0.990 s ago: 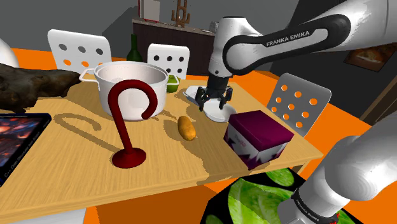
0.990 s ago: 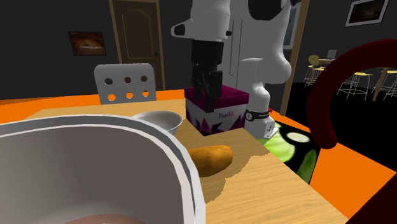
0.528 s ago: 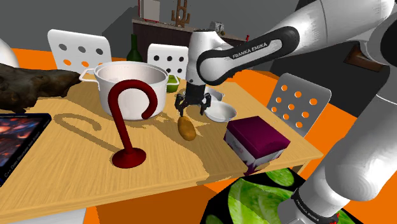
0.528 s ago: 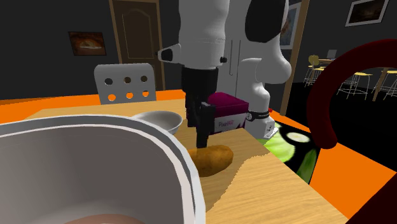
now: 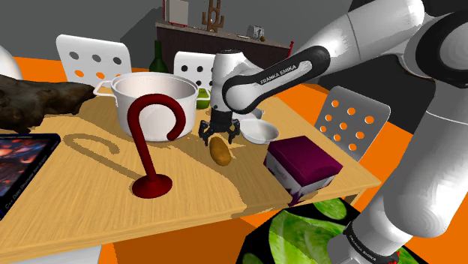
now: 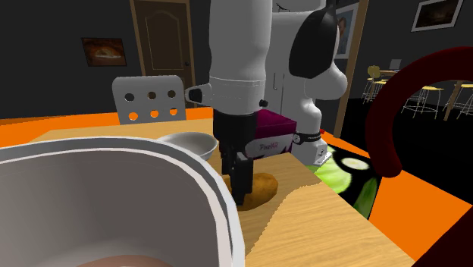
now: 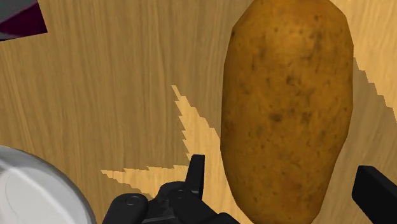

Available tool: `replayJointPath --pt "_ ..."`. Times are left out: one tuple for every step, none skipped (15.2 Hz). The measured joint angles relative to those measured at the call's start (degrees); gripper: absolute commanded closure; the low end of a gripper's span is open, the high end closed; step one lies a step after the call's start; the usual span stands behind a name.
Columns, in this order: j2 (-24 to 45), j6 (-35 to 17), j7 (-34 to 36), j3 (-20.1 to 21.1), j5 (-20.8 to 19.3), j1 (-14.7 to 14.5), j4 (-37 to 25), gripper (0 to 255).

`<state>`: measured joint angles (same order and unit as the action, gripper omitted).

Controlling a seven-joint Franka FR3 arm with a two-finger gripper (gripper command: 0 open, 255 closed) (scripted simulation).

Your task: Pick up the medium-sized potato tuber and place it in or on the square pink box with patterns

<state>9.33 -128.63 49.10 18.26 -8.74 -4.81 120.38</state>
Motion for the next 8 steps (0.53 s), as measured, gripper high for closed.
replayJointPath --pt "0.66 -0.91 0.24 -0.11 -0.37 -0.02 0.30 0" --pt "0.94 -1.37 0.35 -0.16 -0.52 -0.03 0.52 0" --pt "1.11 -1.62 0.43 -0.18 -0.62 -0.05 0.60 0" --pt "1.16 -1.78 0.47 -0.18 -0.66 -0.06 0.70 0" --pt "1.17 -1.85 0.47 -0.19 -0.67 -0.05 0.76 0" --pt "1.19 -1.88 0.48 -0.19 -0.68 -0.06 0.77 0" --pt "1.20 -1.90 0.49 -0.19 -0.69 -0.06 0.77 0" --pt "1.21 -1.91 0.49 -0.19 -0.69 -0.06 0.77 0"
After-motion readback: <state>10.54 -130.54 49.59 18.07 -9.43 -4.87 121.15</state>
